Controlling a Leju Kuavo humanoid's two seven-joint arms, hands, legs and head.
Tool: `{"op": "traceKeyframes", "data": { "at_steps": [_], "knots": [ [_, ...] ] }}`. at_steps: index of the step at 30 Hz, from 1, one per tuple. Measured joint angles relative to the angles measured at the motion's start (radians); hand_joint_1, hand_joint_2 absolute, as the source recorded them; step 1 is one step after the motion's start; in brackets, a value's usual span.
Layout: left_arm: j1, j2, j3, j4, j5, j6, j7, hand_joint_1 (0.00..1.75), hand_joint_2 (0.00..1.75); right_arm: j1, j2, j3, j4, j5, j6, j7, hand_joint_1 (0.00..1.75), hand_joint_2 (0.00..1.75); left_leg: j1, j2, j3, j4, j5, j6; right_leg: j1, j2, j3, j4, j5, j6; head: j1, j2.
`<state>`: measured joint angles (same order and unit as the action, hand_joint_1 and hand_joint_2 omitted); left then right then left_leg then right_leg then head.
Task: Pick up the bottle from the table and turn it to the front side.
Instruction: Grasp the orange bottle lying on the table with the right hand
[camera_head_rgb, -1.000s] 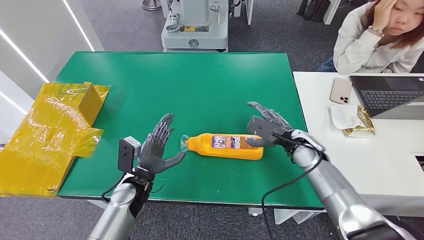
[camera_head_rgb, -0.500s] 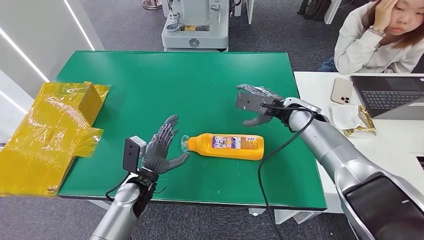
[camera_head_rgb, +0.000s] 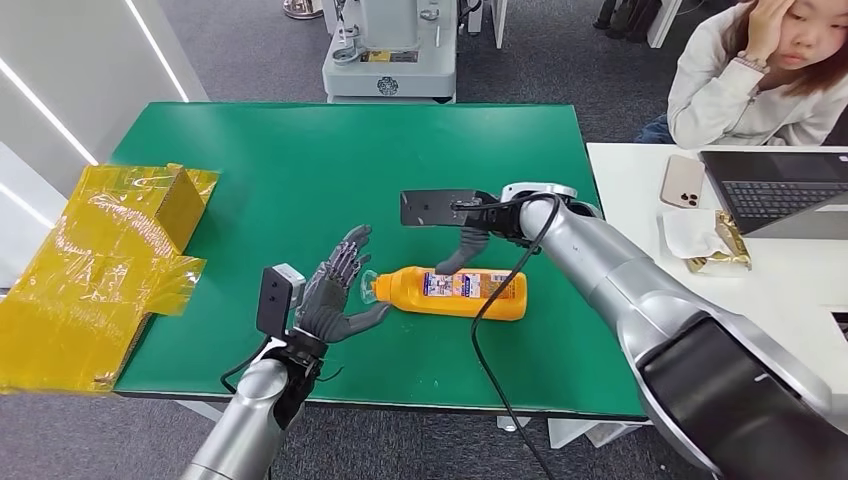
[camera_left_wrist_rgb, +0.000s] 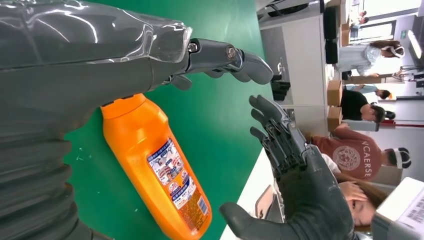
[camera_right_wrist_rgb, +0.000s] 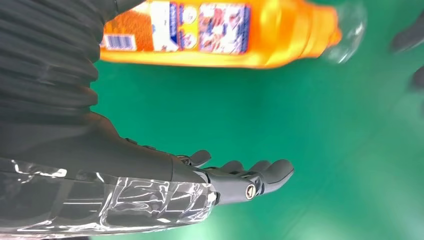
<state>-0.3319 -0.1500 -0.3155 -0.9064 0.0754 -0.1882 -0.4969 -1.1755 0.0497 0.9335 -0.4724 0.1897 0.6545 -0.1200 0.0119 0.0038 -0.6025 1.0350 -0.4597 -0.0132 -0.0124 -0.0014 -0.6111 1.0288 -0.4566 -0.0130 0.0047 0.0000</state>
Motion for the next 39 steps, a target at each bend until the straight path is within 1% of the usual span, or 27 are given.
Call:
{"op": "traceKeyframes", "data": {
  "at_steps": [5,9,22,26,30,34,39],
  "knots": [
    [0.0,0.001,0.0,0.0,0.001,0.001,0.006,0.0,1.75,-0.019,0.041,0.045,0.016,-0.024,0.034,0.012,0.0,1.75,0.0,0.0,0.0,0.0,0.0,0.0,0.0,0.0,0.0,0.0,0.0,0.0,0.0,0.0],
    [0.0,0.001,0.0,0.0,0.002,0.001,0.006,0.0,1.75,-0.023,0.058,0.071,0.023,-0.033,0.037,0.013,0.0,1.75,0.0,0.0,0.0,0.0,0.0,0.0,0.0,0.0,0.0,0.0,0.0,0.0,0.0,0.0],
    [0.0,0.001,0.0,0.0,0.002,0.001,0.006,0.0,1.75,-0.029,0.065,0.104,0.036,-0.035,0.038,0.013,0.0,1.75,0.0,0.0,0.0,0.0,0.0,0.0,0.0,0.0,0.0,0.0,0.0,0.0,0.0,0.0],
    [0.0,0.002,0.0,0.0,0.003,0.002,0.005,0.0,1.75,-0.033,0.067,0.119,0.039,-0.033,0.066,0.017,0.0,1.75,0.0,0.0,0.0,0.0,0.0,0.0,0.0,0.0,0.0,0.0,0.0,0.0,0.0,0.0],
    [0.001,0.007,0.001,0.0,0.011,0.003,0.004,0.0,1.75,-0.052,0.07,0.17,0.042,-0.022,0.12,0.057,0.0,1.75,0.0,0.0,0.0,0.0,0.0,0.0,0.0,0.0,0.0,0.0,0.0,0.0,0.0,0.0],
    [0.006,0.013,0.004,0.0,0.013,0.004,0.004,0.0,1.75,-0.077,0.068,0.246,0.045,-0.021,0.157,0.087,0.0,1.75,0.0,0.0,0.0,0.0,0.0,0.0,0.0,0.0,0.0,0.0,0.0,0.0,0.0,0.0],
    [0.02,0.022,0.016,-0.004,0.013,0.023,0.003,0.0,1.75,-0.086,0.054,0.343,0.047,-0.007,0.152,0.101,0.0,1.75,0.0,0.0,0.0,0.0,0.0,0.0,0.0,0.0,0.0,0.0,0.0,0.0,0.0,0.0]
  ]
}}
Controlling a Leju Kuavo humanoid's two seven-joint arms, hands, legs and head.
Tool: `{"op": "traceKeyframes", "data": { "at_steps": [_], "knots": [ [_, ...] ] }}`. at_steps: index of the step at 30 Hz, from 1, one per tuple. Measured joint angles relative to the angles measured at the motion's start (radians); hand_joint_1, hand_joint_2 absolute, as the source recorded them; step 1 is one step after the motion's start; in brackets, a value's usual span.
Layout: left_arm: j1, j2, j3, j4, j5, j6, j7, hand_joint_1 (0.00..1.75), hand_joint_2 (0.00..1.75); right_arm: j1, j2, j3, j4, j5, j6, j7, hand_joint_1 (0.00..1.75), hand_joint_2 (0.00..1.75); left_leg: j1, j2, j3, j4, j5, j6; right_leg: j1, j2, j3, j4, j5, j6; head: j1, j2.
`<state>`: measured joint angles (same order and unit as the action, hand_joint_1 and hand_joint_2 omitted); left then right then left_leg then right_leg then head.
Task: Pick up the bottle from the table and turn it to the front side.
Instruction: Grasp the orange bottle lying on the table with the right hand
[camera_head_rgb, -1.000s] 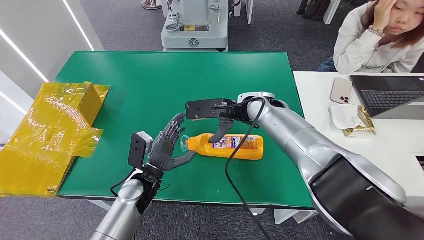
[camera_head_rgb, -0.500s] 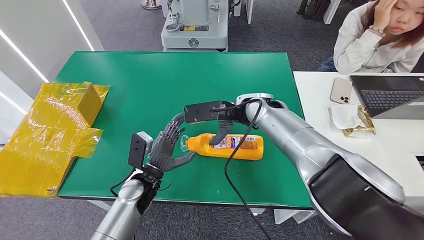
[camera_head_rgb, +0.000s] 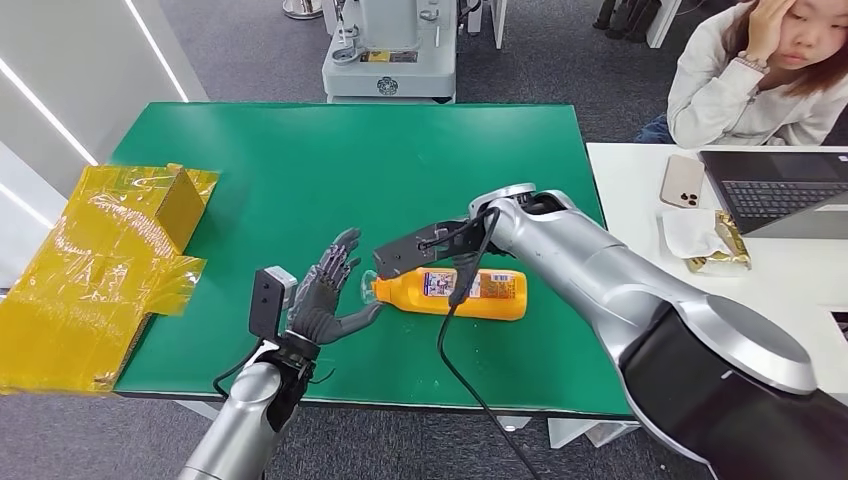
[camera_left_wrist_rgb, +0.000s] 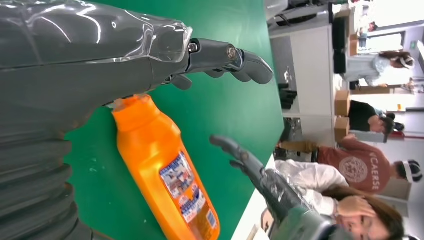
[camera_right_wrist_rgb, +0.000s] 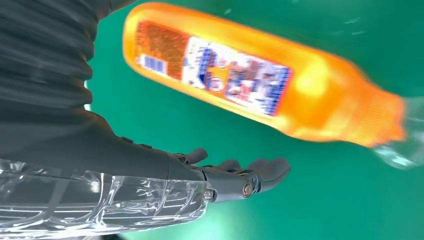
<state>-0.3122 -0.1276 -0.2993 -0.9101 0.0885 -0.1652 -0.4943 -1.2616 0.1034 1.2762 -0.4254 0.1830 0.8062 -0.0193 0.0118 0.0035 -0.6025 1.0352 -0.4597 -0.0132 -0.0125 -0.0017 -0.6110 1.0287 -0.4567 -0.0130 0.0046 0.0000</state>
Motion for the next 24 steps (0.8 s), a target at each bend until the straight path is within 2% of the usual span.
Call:
{"op": "traceKeyframes", "data": {
  "at_steps": [8,24],
  "knots": [
    [0.031,0.012,0.009,-0.024,0.0,0.006,-0.004,0.0,1.75,0.024,-0.051,0.112,0.002,0.009,-0.046,-0.011,0.0,1.75,0.0,0.0,0.0,0.0,0.0,0.0,0.0,0.0,0.0,0.0,0.0,0.0,0.0,0.0],
    [0.063,0.012,0.009,-0.064,-0.002,0.015,0.007,0.0,1.75,0.044,-0.066,0.162,0.001,0.029,-0.074,-0.007,0.0,1.75,0.0,0.0,0.0,0.0,0.0,0.0,0.0,0.0,0.0,0.0,0.0,0.0,0.0,0.0]
  ]
}}
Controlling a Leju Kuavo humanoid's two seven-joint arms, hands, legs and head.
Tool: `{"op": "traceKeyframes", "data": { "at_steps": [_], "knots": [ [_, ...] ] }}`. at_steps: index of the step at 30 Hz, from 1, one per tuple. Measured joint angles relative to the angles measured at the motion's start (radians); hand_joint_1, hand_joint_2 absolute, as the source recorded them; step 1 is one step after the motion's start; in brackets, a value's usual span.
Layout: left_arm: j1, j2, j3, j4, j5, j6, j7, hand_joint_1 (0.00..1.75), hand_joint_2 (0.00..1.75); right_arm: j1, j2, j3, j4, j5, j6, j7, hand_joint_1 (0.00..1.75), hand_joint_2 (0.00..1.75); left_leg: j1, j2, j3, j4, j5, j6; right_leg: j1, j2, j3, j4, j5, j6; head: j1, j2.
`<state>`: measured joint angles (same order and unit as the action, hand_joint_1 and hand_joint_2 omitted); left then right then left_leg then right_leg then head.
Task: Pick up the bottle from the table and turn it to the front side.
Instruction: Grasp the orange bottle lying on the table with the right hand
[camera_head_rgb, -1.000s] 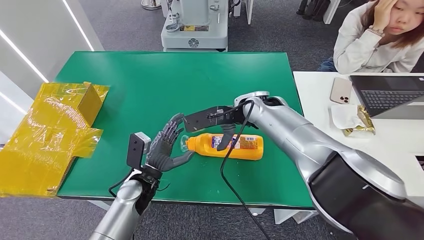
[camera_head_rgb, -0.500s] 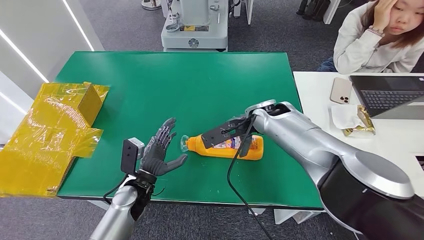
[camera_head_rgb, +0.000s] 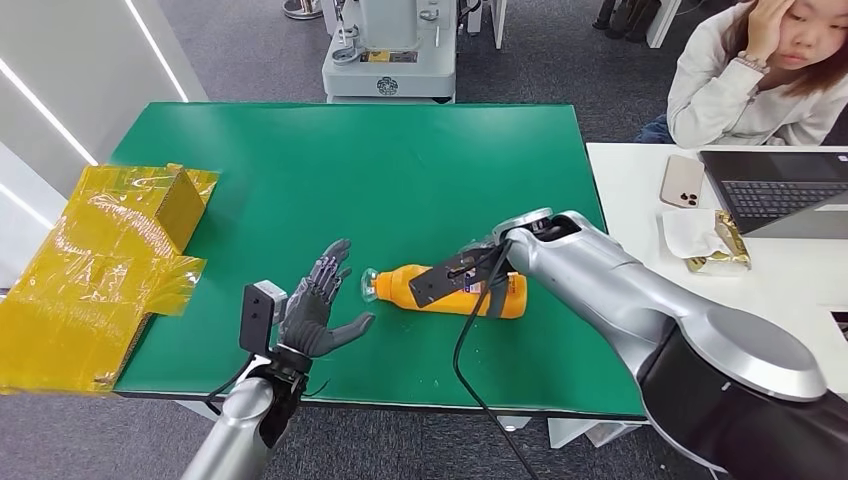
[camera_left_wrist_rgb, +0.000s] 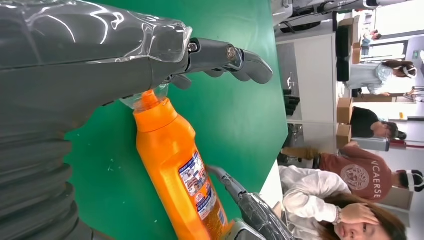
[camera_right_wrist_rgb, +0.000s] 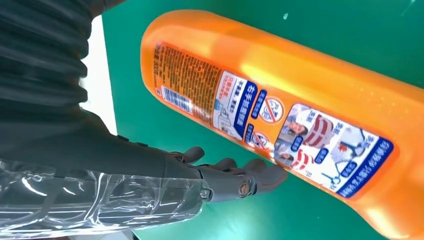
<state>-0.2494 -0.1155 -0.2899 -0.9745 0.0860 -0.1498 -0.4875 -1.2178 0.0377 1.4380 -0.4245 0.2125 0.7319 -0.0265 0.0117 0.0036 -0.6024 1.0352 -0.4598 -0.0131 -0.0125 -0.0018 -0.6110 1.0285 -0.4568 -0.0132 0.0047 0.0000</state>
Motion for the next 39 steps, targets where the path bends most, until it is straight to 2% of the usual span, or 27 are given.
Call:
{"op": "traceKeyframes", "data": {
  "at_steps": [15,30,31,33,35,37,39],
  "knots": [
    [0.017,0.016,0.001,-0.001,-0.042,0.017,-0.037,0.0,1.75,0.067,-0.021,0.075,-0.032,0.21,-0.181,-0.028,0.0,1.75,0.0,0.0,0.0,0.0,0.0,0.0,0.0,0.0,0.0,0.0,0.0,0.0,0.0,0.0],
    [0.023,0.017,0.004,-0.001,-0.057,0.023,-0.039,0.0,1.75,0.076,-0.021,0.089,-0.036,0.238,-0.21,-0.042,0.0,1.75,0.0,0.0,0.0,0.0,0.0,0.0,0.0,0.0,0.0,0.0,0.0,0.0,0.0,0.0],
    [0.024,0.017,0.005,-0.001,-0.059,0.024,-0.039,0.0,1.75,0.077,-0.021,0.09,-0.036,0.242,-0.217,-0.045,0.03,1.75,0.0,0.0,0.0,0.0,0.0,0.0,0.0,0.0,0.0,0.0,0.0,0.0,0.0,0.0],
    [0.025,0.018,0.007,-0.001,-0.065,0.025,-0.041,0.0,1.75,0.081,-0.021,0.092,-0.038,0.251,-0.231,-0.049,0.61,1.75,0.0,0.0,0.0,0.0,0.0,0.0,0.0,0.0,0.0,0.0,0.0,0.0,0.0,0.0],
    [0.027,0.019,0.01,-0.001,-0.068,0.025,-0.046,0.0,1.75,0.084,-0.02,0.095,-0.039,0.257,-0.241,-0.054,0.97,1.75,0.0,0.0,0.0,0.0,0.0,0.0,0.0,0.0,0.0,0.0,0.0,0.0,0.0,0.0],
    [0.029,0.02,0.014,-0.001,-0.069,0.024,-0.054,0.0,1.75,0.086,-0.018,0.097,-0.039,0.259,-0.248,-0.058,0.82,1.75,0.0,0.0,0.0,0.0,0.0,0.0,0.0,0.0,0.0,0.0,0.0,0.0,0.0,0.0],
    [0.031,0.02,0.018,-0.001,-0.069,0.022,-0.058,0.0,1.75,0.086,-0.014,0.097,-0.039,0.256,-0.247,-0.063,0.87,1.75,0.0,0.0,0.0,0.0,0.0,0.0,0.0,0.0,0.0,0.0,0.0,0.0,0.0,0.0]
  ]
}}
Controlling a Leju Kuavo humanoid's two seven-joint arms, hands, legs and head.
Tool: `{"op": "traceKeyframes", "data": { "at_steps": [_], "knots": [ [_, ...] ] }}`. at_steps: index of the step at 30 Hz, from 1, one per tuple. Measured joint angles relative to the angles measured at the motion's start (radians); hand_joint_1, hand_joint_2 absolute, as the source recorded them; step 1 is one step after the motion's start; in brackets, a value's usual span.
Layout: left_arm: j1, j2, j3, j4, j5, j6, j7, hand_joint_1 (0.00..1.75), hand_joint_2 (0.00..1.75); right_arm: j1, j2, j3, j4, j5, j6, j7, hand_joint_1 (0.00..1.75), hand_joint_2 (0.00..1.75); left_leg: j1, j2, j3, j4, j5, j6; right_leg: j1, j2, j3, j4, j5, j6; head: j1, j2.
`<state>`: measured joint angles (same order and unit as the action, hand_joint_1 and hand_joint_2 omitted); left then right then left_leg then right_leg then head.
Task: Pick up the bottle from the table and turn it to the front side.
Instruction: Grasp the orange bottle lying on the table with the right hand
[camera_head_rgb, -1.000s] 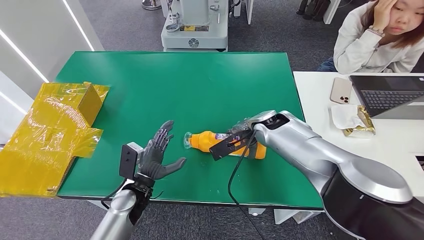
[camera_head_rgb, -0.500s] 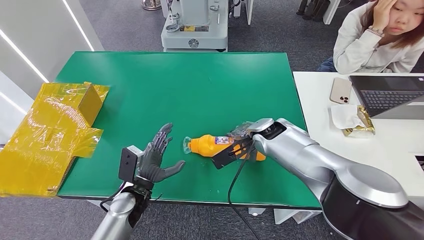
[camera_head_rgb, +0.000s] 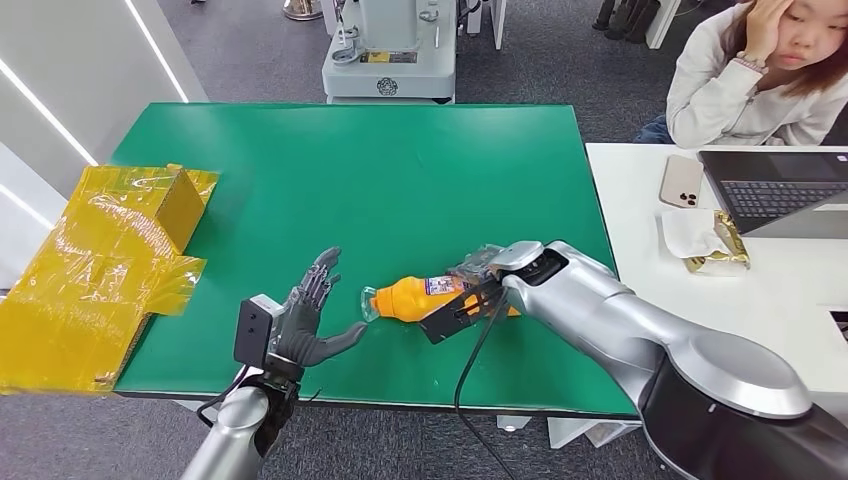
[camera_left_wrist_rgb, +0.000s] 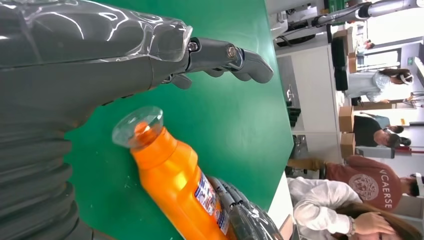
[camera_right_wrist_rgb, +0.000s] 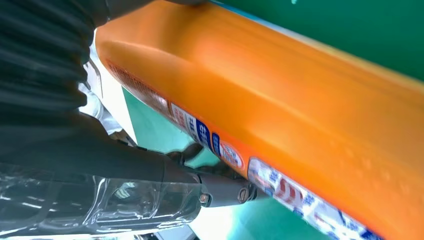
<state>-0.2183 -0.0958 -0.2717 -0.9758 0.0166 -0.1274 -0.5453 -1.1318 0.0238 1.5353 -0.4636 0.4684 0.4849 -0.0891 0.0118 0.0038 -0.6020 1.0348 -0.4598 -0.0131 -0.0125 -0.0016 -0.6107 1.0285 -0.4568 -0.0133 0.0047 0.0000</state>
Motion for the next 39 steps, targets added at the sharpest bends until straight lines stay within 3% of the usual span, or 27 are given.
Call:
{"op": "traceKeyframes", "data": {
  "at_steps": [6,12,24,27,29,35,39],
  "knots": [
    [0.003,0.0,0.006,0.0,-0.002,-0.004,-0.003,0.0,1.75,0.0,0.009,0.0,0.001,-0.009,0.01,-0.012,0.77,1.75,0.0,0.0,0.0,0.0,0.0,0.0,0.0,0.0,0.0,0.0,0.0,0.0,0.0,0.0],
    [0.003,0.002,0.013,0.0,-0.003,-0.003,-0.012,0.0,1.75,0.004,0.007,0.0,0.003,-0.011,-0.005,-0.027,1.27,1.75,0.0,0.0,0.0,0.0,0.0,0.0,0.0,0.0,0.0,0.0,0.0,0.0,0.0,0.0],
    [0.003,0.004,0.023,0.0,-0.009,-0.003,-0.012,0.0,1.75,0.009,0.003,0.0,0.004,-0.011,-0.014,-0.028,1.27,1.75,0.0,0.0,0.001,0.0,0.0,0.0,0.0,0.0,0.001,0.0,0.0,0.0,0.0,0.0],
    [0.003,0.004,0.023,0.0,-0.009,-0.003,-0.012,0.0,1.75,0.009,0.003,0.0,0.004,-0.011,-0.014,-0.028,1.09,1.75,0.0,0.0,0.001,0.0,0.0,0.0,0.0,0.0,0.001,0.0,0.0,0.0,0.0,0.0],
    [0.003,0.004,0.024,0.0,-0.01,-0.003,-0.012,0.0,1.75,0.009,0.003,0.0,0.004,-0.011,-0.014,-0.028,1.07,1.75,0.0,0.0,0.001,0.0,0.0,0.0,0.0,0.0,0.001,0.0,0.0,0.0,0.0,0.0],
    [0.004,0.004,0.024,0.0,-0.015,-0.004,-0.012,0.0,1.75,0.014,-0.001,0.0,0.003,0.0,-0.034,-0.029,1.74,1.75,0.0,0.0,0.002,0.0,0.0,0.0,0.0,0.0,0.001,0.0,0.0,0.0,0.0,0.0],
    [0.006,0.004,0.024,0.0,-0.017,-0.004,-0.012,0.0,1.75,0.026,-0.011,-0.009,0.0,-0.007,-0.088,-0.031,1.75,1.75,0.0,0.0,0.003,0.0,0.0,0.0,0.0,0.0,0.002,0.0,0.0,0.0,0.0,0.0]
  ]
}}
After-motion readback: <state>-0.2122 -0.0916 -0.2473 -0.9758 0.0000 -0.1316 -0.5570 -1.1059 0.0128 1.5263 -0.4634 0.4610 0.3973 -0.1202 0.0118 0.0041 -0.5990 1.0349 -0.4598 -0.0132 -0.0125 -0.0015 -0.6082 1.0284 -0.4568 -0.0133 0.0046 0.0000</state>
